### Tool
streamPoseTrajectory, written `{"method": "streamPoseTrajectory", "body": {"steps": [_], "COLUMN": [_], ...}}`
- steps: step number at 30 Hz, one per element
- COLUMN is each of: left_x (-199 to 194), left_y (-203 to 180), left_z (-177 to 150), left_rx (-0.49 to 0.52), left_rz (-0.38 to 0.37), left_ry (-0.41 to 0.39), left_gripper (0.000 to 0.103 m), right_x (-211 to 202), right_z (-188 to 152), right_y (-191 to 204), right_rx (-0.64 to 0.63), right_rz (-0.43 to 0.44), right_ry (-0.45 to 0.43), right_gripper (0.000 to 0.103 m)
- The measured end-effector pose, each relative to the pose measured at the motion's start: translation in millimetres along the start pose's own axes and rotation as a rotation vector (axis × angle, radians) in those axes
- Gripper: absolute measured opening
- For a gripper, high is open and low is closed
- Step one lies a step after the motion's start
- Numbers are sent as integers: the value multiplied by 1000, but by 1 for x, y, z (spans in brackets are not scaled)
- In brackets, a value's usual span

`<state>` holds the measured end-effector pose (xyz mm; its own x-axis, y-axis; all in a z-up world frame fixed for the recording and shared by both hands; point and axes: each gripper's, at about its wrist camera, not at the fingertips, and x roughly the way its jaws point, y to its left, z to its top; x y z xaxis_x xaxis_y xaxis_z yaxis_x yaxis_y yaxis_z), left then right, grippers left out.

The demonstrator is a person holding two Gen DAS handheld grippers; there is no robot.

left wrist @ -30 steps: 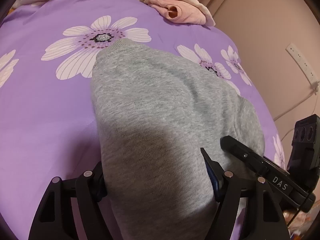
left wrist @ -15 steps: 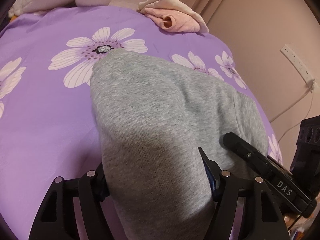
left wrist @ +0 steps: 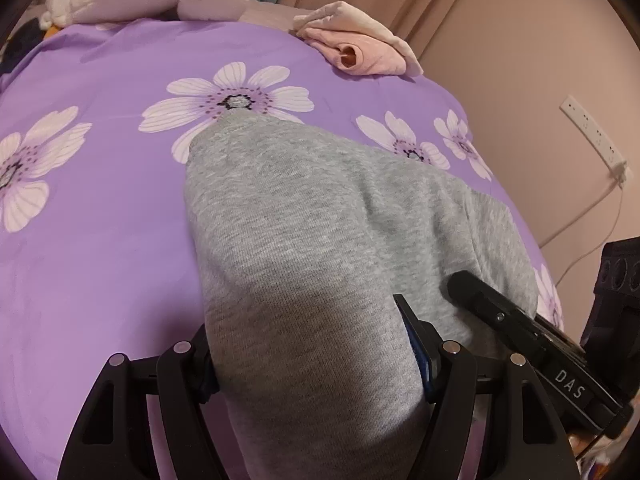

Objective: Fold small clothes
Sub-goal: 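Lift the grey bundle with both tools and carry it across the bed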

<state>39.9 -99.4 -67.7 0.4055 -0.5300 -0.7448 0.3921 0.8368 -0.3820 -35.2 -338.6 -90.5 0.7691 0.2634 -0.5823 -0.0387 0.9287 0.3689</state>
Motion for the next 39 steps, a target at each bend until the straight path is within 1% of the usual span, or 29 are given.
{"method": "streamPoseTrajectory", "body": {"steps": [24,31,39], "left_x": [-77,-96,-110], "left_y": [22,28,36], "left_z": [-43,-49,-46], "left_rx": [-52,-56,-62], "left_rz": [31,52,72], "left_ry": [-86,-119,-158], "left_gripper": [71,71,71], "right_x": [-33,-36,-37], "right_z": [-24,-24,-23], "right_y": [72,88,110], "right_rx": [-124,-153,-185], "right_rz": [62,86,109], "right_ry": [-13,-18,-30], "right_gripper": [24,24,24]}}
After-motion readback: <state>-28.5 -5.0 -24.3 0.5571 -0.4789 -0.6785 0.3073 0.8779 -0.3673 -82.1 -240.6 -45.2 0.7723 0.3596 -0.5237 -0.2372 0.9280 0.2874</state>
